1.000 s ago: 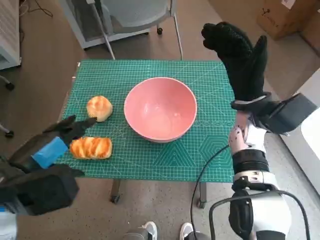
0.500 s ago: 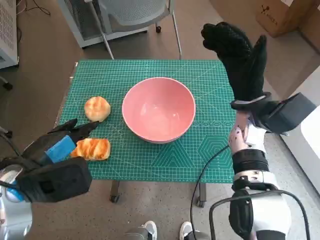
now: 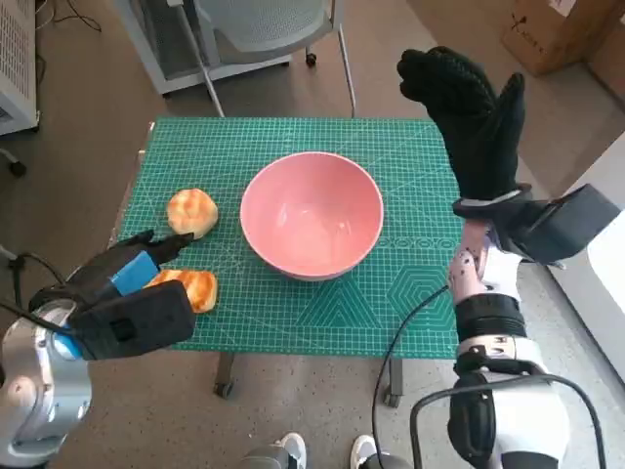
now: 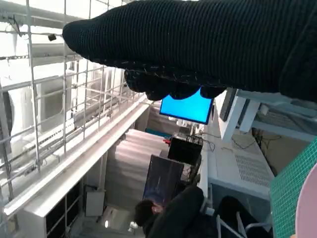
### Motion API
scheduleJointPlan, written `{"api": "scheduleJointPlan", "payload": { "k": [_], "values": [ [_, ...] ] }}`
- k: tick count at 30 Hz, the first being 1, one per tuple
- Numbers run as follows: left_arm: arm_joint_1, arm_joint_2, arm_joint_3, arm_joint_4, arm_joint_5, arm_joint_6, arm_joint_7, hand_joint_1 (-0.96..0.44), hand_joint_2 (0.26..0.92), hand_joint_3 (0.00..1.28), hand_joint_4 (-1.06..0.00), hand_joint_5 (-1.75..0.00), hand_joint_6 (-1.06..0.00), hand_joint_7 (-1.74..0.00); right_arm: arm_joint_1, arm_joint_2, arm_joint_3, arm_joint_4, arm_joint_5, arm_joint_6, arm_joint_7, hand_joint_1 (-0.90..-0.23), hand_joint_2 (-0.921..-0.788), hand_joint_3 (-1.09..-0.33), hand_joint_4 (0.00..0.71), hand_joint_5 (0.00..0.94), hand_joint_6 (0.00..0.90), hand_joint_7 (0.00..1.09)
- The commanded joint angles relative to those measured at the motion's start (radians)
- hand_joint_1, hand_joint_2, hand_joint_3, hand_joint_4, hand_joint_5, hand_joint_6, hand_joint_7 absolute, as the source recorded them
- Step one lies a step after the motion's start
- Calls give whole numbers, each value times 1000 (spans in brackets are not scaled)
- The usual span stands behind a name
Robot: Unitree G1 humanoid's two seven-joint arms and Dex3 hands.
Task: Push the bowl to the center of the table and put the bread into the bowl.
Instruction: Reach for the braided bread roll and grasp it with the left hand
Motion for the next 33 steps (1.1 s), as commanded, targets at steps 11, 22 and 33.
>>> {"api": "scheduleJointPlan", "payload": {
  "k": [11,22,33],
  "values": [
    [-89,-77,-95,214,88,-73,38,35,741,29,-236,-13,-431,-16,33,-4,-4,-2,20,30,9,-677,-921,-612,273,2,394,21],
    [-130,-103,-168,341,126,-134,16,56,775,38,-537,-56,-543,-20,34,-3,-4,-10,31,38,13,-674,-921,-612,273,1,407,23],
    [-127,-94,-187,379,181,-204,27,123,908,81,-709,-1126,-678,-678,36,-5,-3,-12,31,32,17,-653,-921,-614,273,1,409,19]
  ]
}}
